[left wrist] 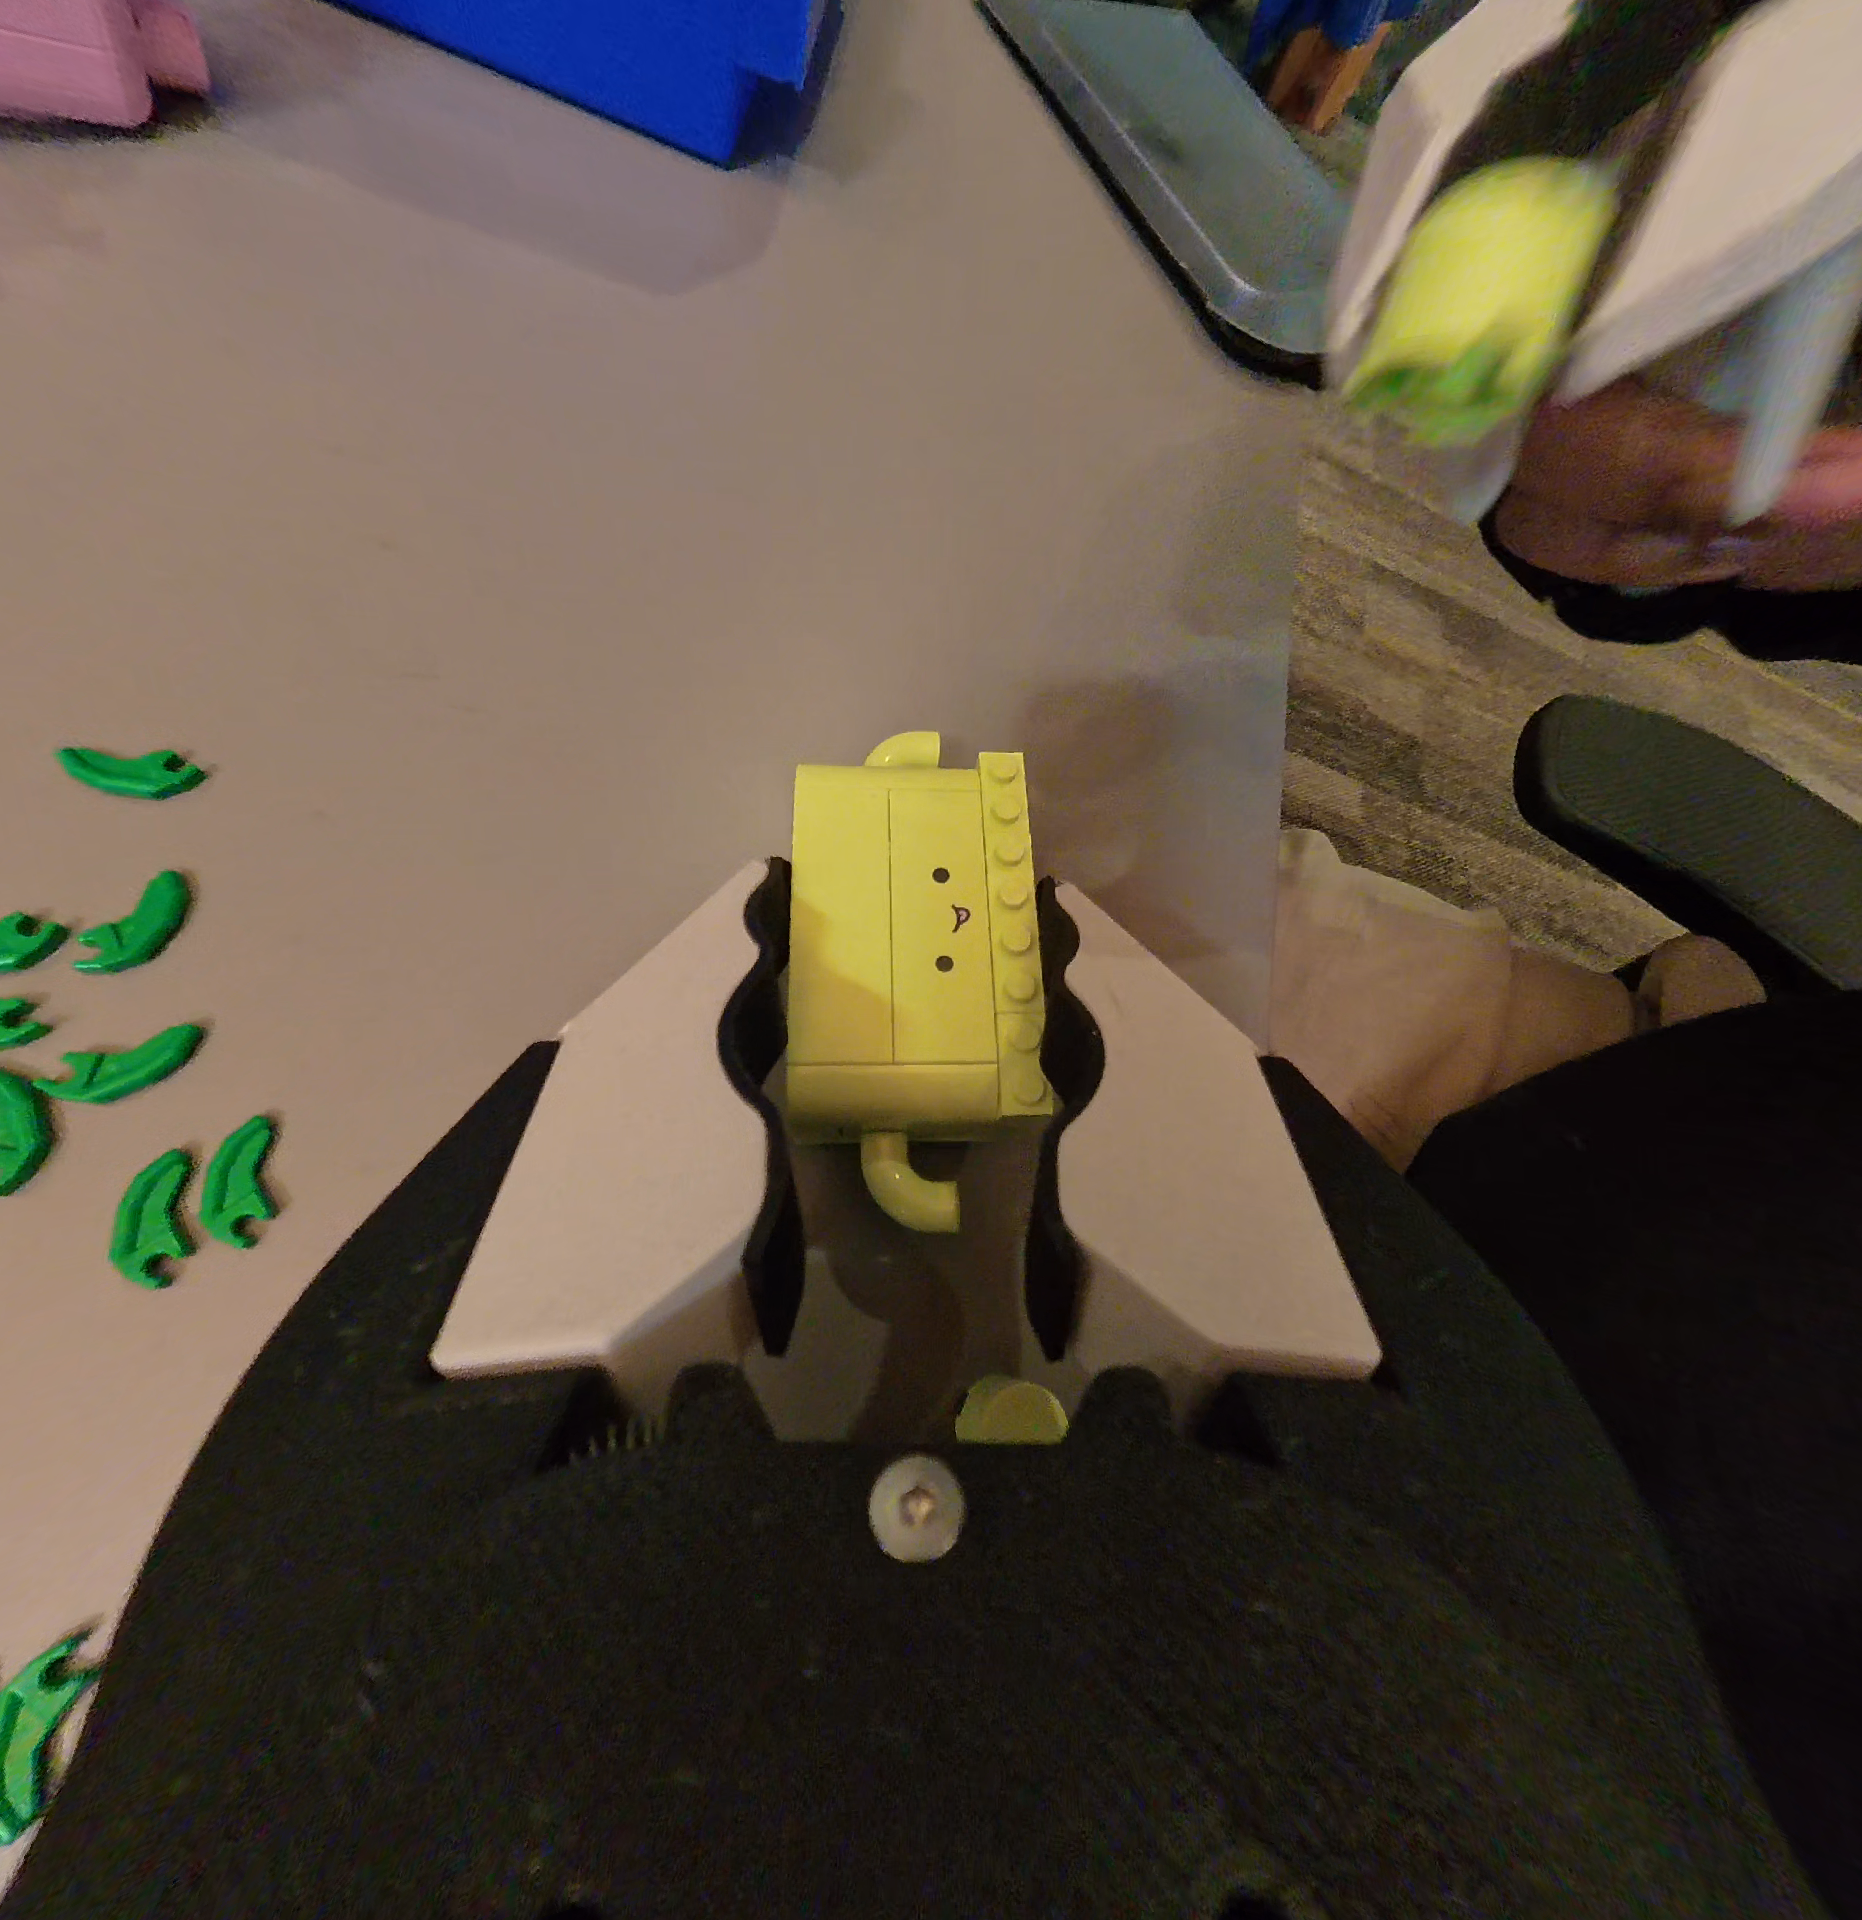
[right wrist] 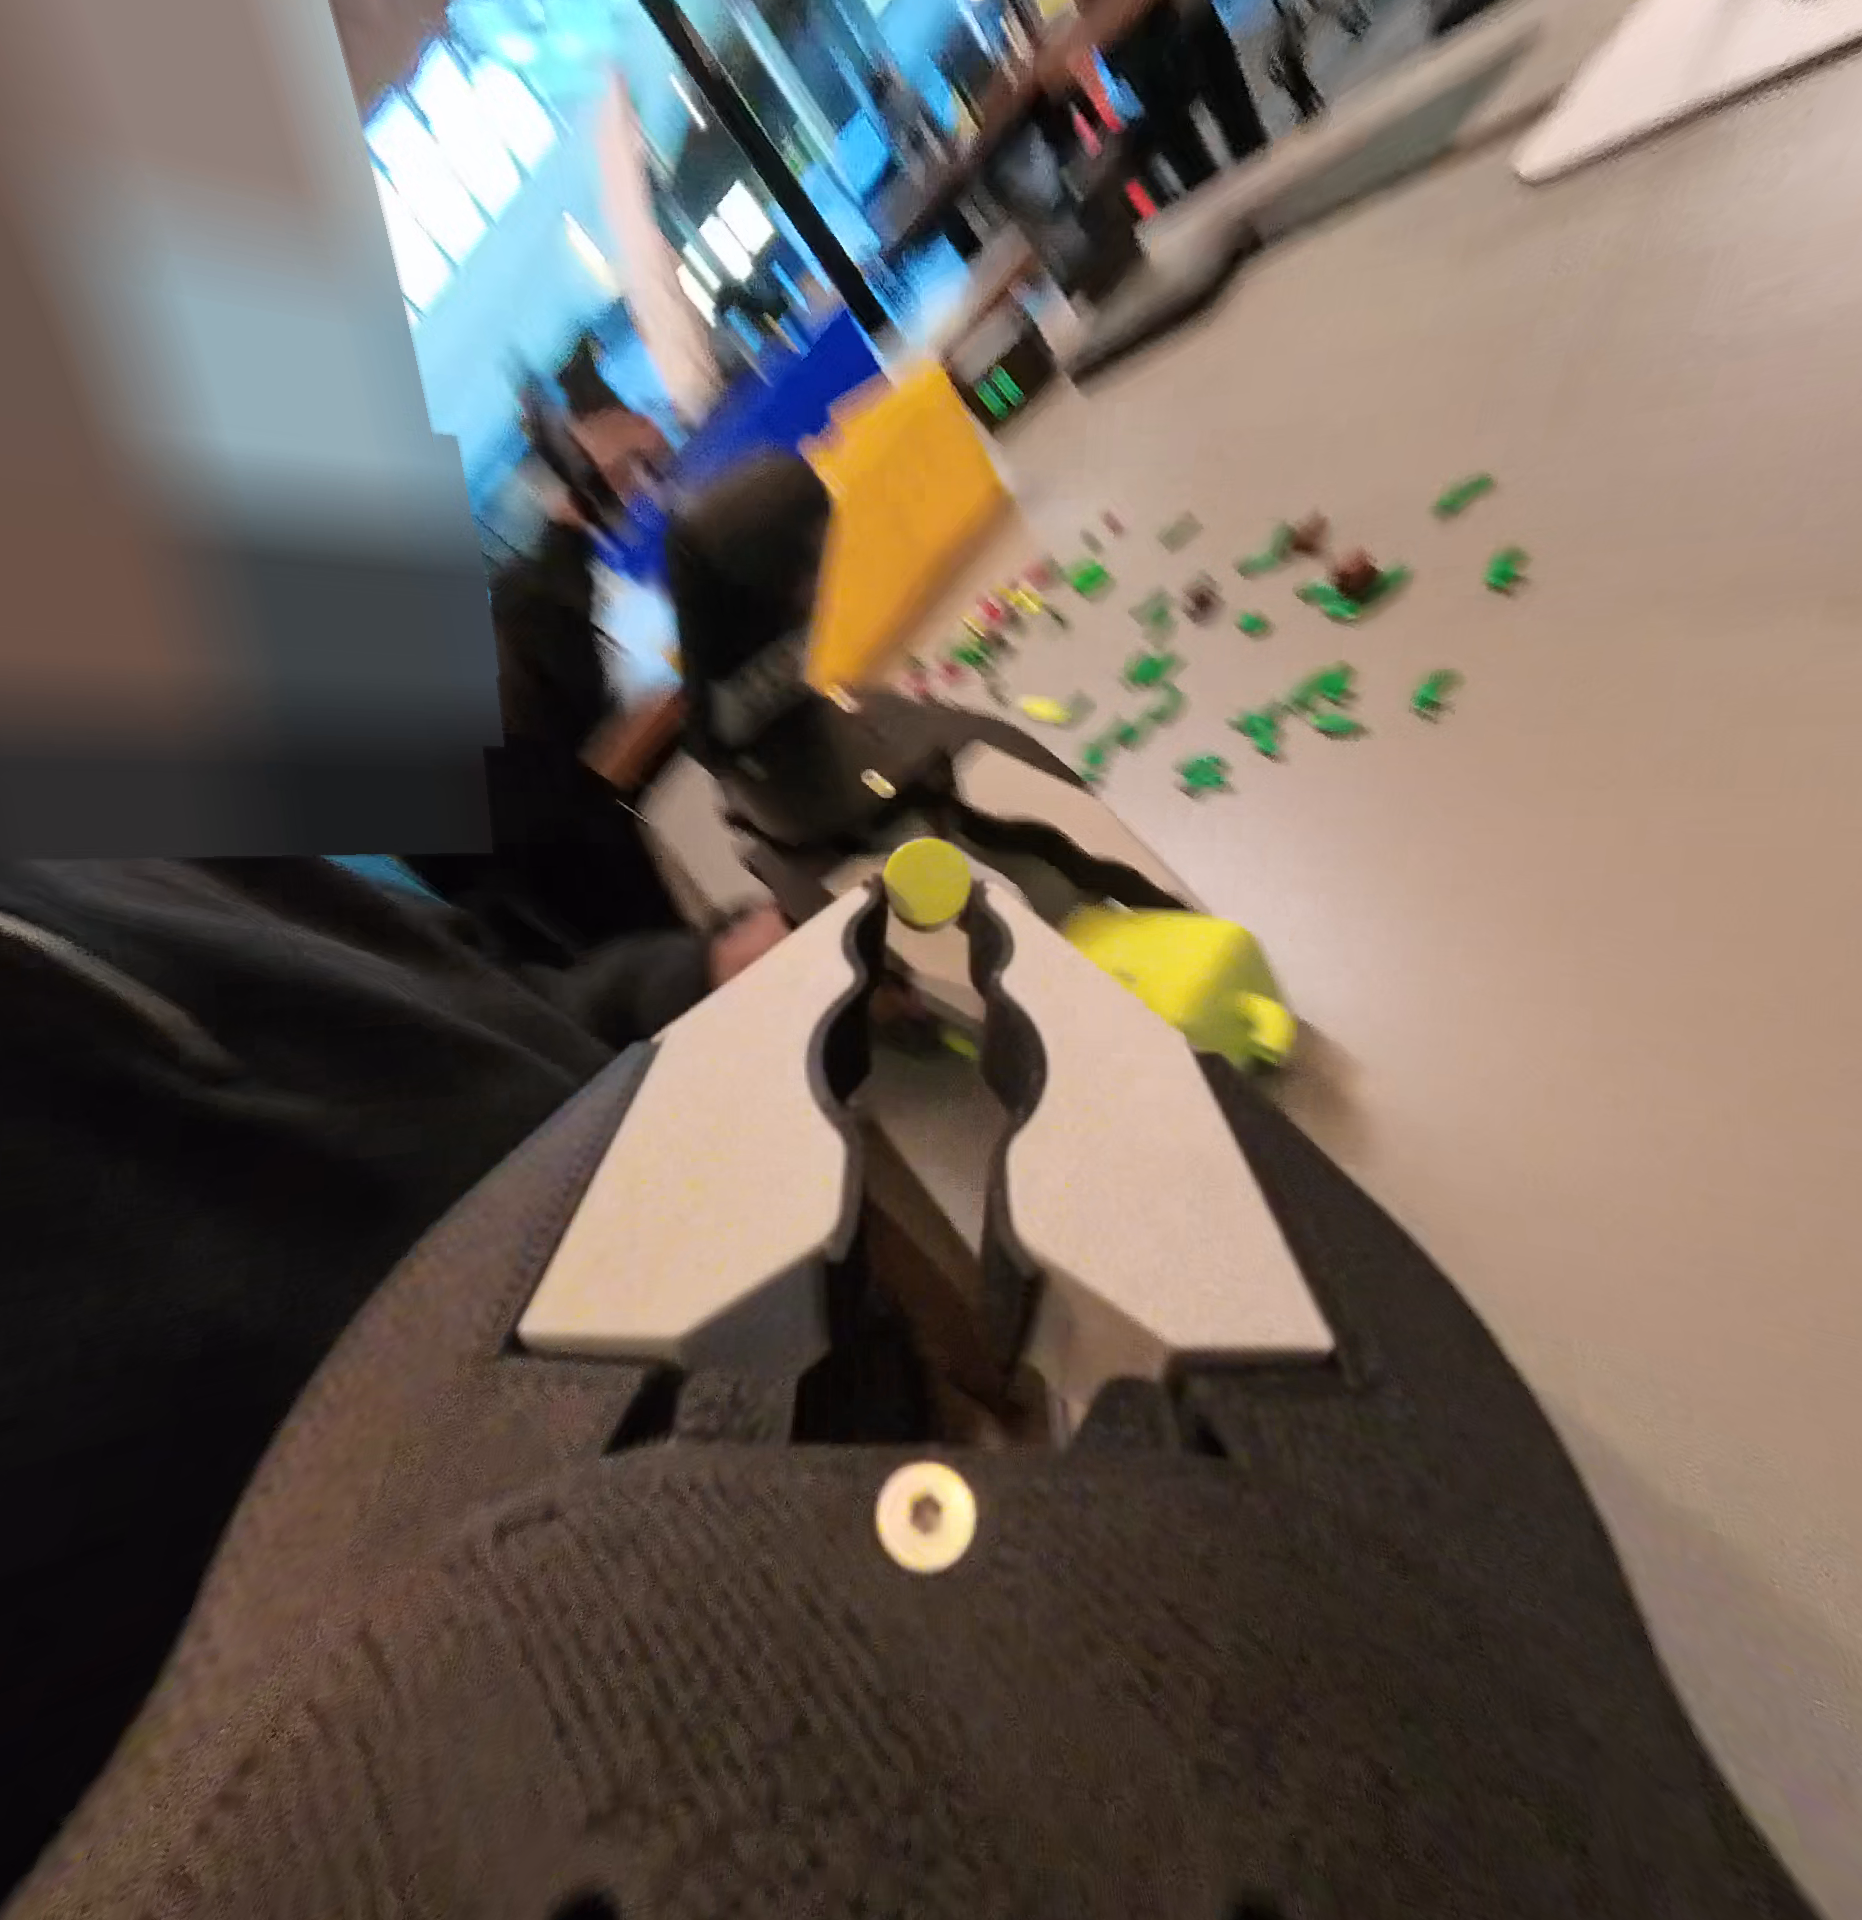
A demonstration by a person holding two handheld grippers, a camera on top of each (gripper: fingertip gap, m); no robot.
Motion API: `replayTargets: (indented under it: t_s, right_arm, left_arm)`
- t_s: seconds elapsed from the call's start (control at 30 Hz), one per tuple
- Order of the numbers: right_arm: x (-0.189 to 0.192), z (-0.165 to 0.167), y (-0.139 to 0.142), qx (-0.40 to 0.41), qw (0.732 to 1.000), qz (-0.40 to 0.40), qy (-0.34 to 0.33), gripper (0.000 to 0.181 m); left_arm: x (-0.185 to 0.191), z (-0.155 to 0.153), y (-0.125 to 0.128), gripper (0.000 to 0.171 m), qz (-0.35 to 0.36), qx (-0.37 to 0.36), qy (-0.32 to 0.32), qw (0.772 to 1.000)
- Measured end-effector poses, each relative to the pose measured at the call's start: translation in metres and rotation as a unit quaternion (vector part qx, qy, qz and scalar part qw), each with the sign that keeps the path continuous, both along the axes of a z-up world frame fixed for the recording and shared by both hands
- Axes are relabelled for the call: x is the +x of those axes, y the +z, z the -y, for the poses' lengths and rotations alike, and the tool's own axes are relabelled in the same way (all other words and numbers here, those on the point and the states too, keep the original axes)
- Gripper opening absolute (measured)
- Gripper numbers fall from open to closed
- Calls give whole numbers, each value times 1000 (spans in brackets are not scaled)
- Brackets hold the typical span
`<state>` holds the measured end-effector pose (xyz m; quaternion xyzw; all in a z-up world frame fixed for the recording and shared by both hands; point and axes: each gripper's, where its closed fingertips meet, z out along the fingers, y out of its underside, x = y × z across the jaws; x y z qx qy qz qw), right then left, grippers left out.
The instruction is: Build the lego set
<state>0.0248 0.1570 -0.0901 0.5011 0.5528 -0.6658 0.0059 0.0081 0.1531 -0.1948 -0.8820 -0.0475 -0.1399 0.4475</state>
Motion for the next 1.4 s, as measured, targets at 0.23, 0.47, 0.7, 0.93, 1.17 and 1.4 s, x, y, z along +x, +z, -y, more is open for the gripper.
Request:
replayTargets:
  t_s: [0.23, 0.47, 0.7, 0.93, 1.17, 1.4]
  right_arm:
    - [13, 6, 56, -252, 964, -70, 44, 13]
    - [3, 7, 69, -294, 952, -75, 48, 13]
    - [-2, 6, 66, -273, 959, -58, 55, 12]
    - [-8, 7, 52, -200, 978, -13, 50, 13]
    - [-11, 13, 15, -56, 997, 45, 31, 14]
    - [-13, 1, -52, 322, 939, 121, -8, 13]
  left_arm:
    - [2, 2, 0, 45, 18, 2, -6, 1000]
    - [1, 4, 1, 44, 52, 5, 1, 999]
    - [1, 4, 1, 45, 53, 4, 0, 999]
    - [1, 4, -1, 45, 37, 0, 2, 999]
    - [1, 4, -1, 45, 36, -1, 4, 999]
    - [0, 4, -1, 45, 39, -3, 6, 999]
